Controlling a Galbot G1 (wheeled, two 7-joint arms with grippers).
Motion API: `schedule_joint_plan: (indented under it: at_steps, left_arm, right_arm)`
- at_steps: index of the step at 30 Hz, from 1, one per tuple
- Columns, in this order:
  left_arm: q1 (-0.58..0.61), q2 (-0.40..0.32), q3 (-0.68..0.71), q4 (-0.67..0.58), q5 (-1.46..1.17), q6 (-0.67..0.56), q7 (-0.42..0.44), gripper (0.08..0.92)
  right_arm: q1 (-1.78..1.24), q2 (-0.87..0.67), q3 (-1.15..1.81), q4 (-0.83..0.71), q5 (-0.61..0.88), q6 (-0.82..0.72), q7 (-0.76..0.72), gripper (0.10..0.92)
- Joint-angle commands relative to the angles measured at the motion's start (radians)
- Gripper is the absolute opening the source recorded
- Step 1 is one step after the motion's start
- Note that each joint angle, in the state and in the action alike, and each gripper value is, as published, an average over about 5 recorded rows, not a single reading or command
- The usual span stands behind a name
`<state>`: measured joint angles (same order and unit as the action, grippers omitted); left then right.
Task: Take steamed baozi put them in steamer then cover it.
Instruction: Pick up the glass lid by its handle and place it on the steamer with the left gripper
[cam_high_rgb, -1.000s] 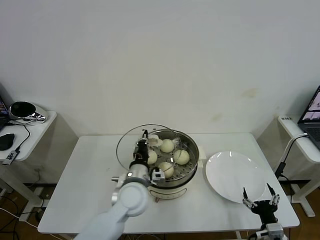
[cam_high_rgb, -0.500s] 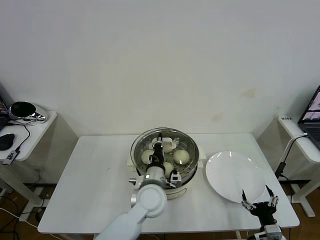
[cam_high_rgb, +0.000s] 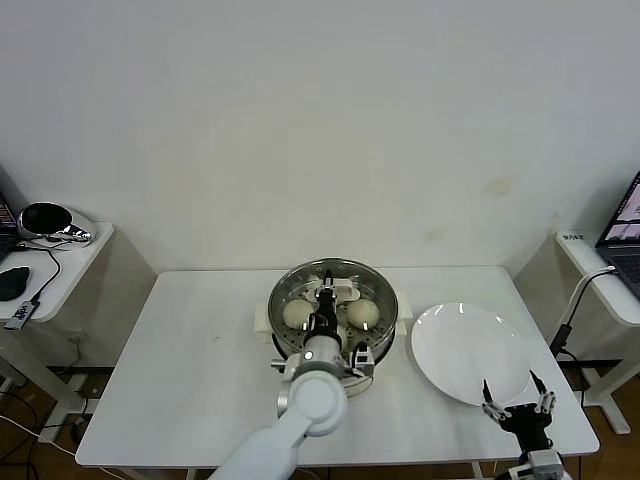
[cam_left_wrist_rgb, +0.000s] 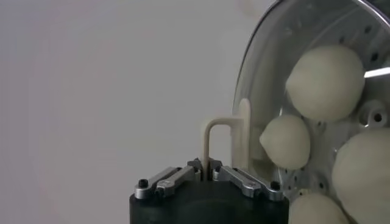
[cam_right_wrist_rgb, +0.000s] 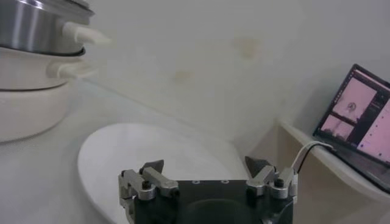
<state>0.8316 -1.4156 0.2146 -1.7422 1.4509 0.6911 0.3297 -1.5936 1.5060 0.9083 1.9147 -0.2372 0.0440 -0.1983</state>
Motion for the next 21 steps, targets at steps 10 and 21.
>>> schedule_joint_plan:
  at_steps: [10, 21]
  left_arm:
    - [0.015, -0.020, -0.002, 0.023, 0.025, -0.015, -0.020, 0.133]
    - [0.056, -0.023, -0.017, -0.019, 0.009, -0.037, -0.059, 0.294]
  right_arm:
    - [-0.001, -0.003, -0.003, -0.003, -0.002, 0.000, -0.003, 0.823]
    - [-0.002, -0.006, -0.007, -0.002, -0.001, -0.002, -0.005, 0.823]
